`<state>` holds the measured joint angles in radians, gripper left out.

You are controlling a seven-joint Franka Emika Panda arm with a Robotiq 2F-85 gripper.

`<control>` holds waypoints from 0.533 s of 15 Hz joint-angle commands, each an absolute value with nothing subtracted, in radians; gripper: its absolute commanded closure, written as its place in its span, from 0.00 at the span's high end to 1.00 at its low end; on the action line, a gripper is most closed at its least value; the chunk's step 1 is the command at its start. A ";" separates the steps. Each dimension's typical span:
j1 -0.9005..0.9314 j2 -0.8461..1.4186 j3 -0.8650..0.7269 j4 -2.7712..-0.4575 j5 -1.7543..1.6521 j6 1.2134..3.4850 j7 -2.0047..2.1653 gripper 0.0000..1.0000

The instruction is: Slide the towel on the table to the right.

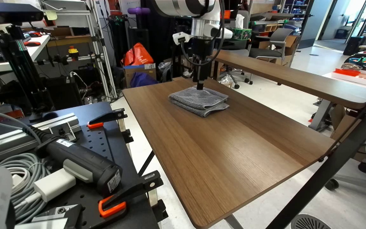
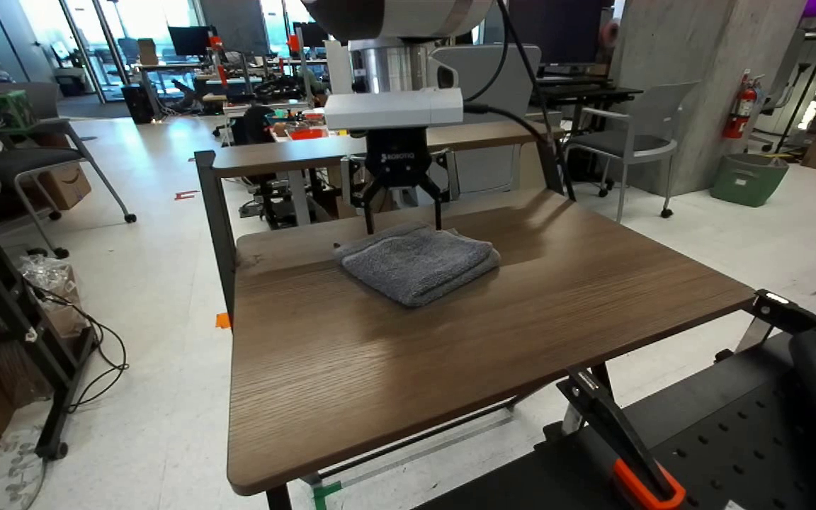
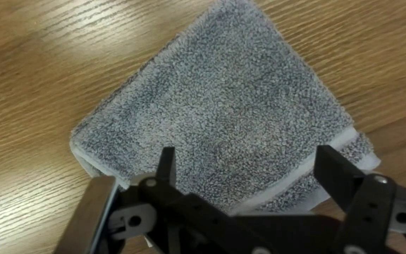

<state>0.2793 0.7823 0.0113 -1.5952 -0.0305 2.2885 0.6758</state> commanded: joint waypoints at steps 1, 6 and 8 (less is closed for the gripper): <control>0.299 0.854 -0.001 -1.500 -0.024 2.269 0.676 1.00; 0.301 0.911 -0.001 -1.444 -0.018 2.257 0.673 1.00; 0.301 0.932 -0.001 -1.431 -0.015 2.256 0.671 1.00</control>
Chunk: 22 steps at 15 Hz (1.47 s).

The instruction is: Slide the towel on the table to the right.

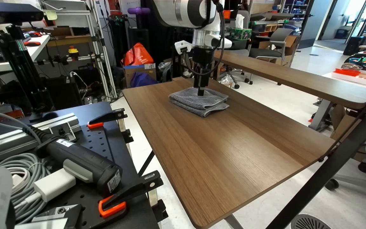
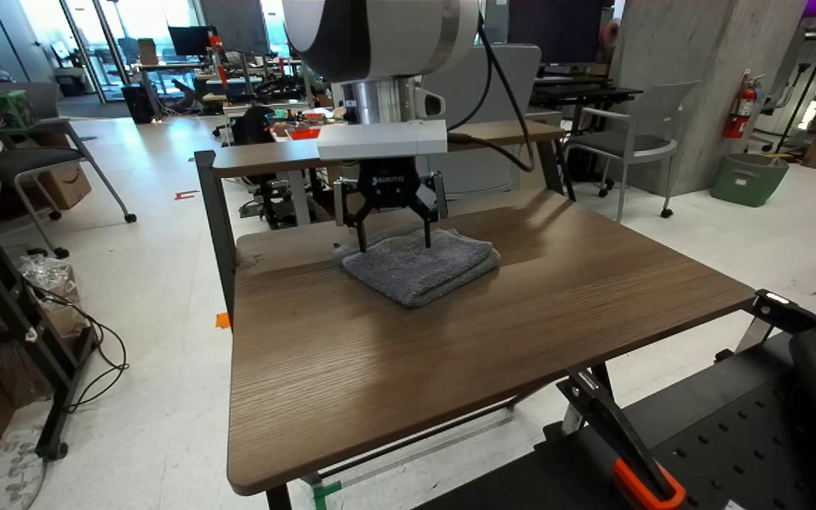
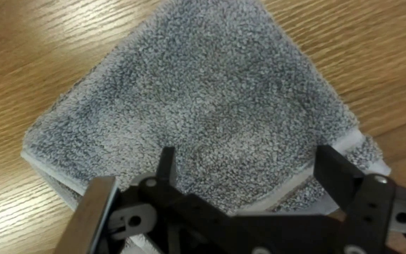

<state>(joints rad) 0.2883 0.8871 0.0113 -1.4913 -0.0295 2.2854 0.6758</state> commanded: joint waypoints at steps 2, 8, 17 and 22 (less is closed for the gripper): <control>0.305 0.951 -0.002 -1.424 -0.021 2.256 0.665 1.00; 0.304 0.951 0.004 -1.447 -0.015 2.268 0.657 1.00; 0.252 0.845 0.005 -1.653 0.040 2.358 0.653 1.00; 0.198 0.763 -0.007 -1.810 0.101 2.437 0.651 1.00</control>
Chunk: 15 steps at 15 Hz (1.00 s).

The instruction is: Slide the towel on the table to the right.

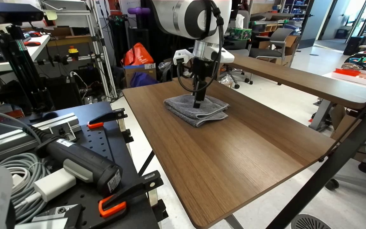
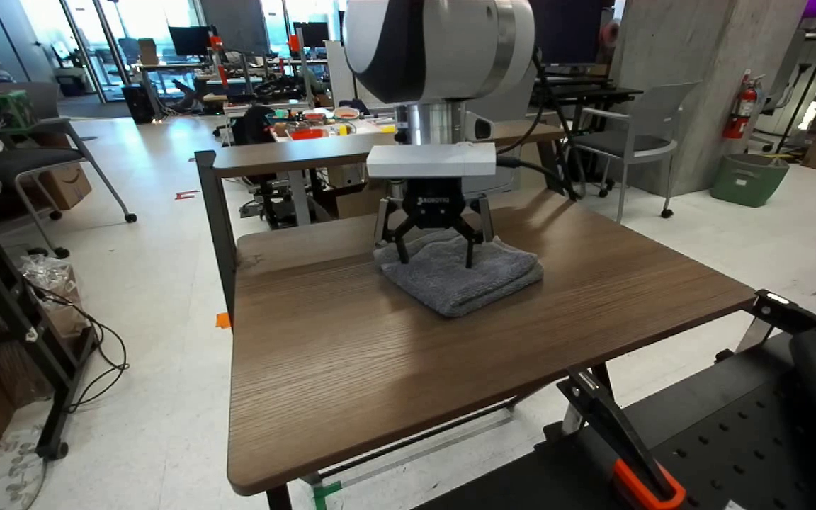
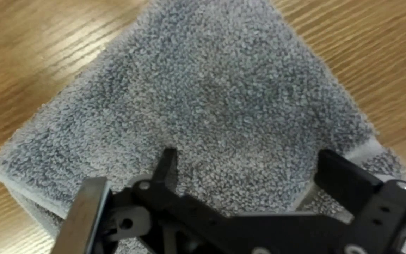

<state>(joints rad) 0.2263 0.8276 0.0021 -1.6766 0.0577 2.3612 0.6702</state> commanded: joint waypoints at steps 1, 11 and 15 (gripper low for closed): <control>0.188 0.746 -0.009 -1.841 0.114 2.453 0.650 1.00; 0.057 0.574 -0.018 -2.149 0.287 2.613 0.626 1.00; 0.006 0.531 -0.024 -2.216 0.343 2.637 0.604 1.00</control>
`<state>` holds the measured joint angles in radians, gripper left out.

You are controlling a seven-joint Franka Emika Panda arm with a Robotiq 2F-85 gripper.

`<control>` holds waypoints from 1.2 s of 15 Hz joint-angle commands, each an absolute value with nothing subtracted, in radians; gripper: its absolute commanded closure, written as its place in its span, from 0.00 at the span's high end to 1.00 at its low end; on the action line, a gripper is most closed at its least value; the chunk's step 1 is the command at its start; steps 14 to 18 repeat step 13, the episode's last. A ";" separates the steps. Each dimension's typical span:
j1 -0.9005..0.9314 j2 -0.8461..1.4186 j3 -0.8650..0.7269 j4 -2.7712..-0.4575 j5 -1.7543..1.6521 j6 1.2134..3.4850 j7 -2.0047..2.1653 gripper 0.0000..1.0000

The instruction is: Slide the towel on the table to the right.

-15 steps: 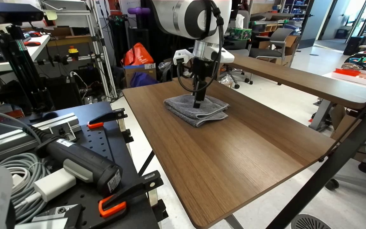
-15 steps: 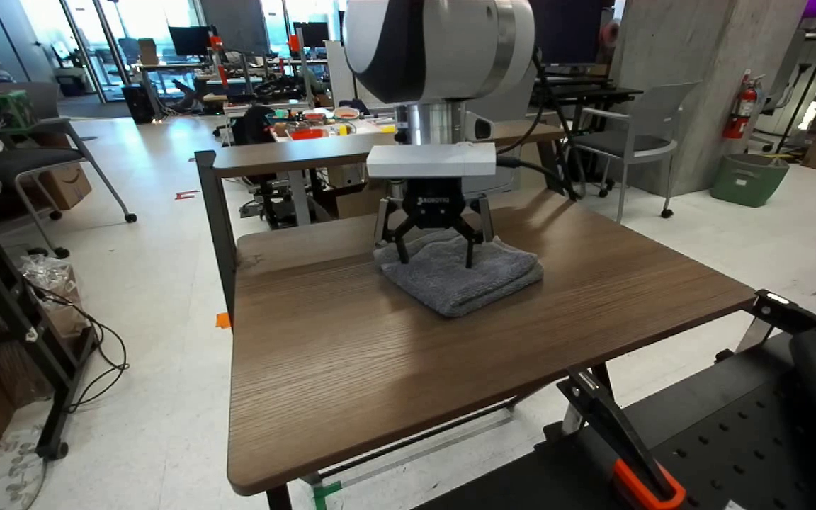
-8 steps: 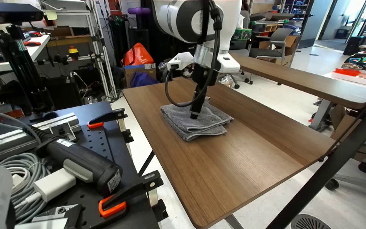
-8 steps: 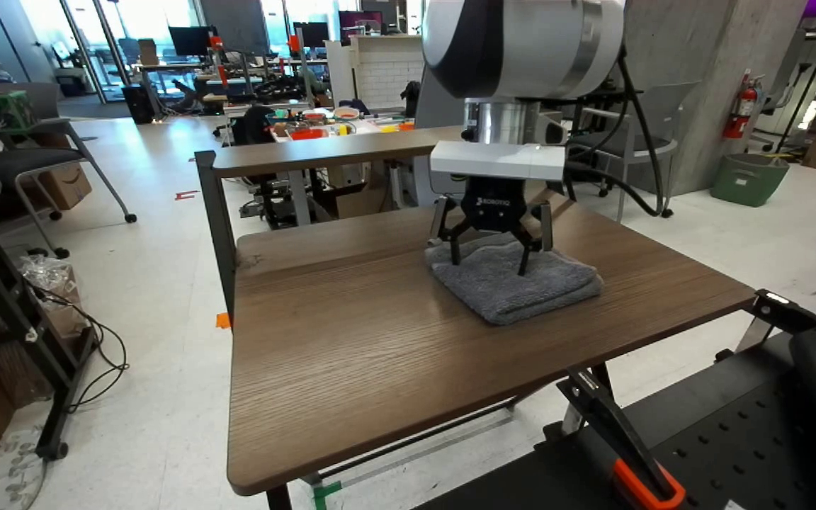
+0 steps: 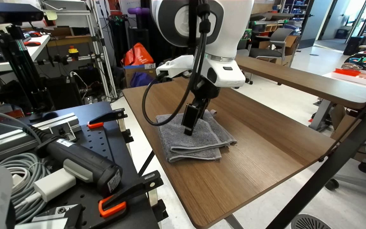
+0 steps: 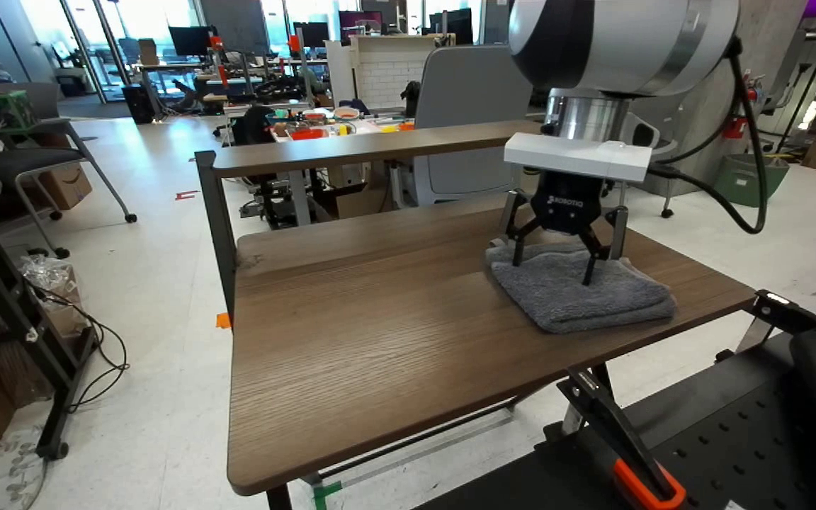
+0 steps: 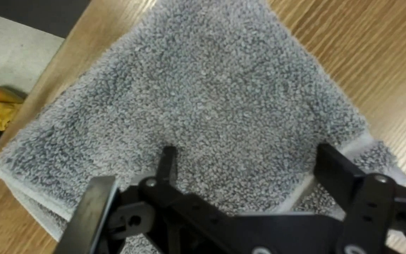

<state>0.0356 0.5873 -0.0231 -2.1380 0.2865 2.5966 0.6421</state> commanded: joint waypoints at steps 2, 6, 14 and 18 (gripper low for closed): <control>-0.015 0.515 -0.027 -2.239 0.367 2.645 0.591 1.00; -0.036 0.472 -0.018 -2.264 0.389 2.621 0.547 1.00; 0.018 0.328 -0.031 -2.332 0.347 2.606 0.528 1.00; 0.018 0.328 -0.031 -2.332 0.347 2.606 0.528 1.00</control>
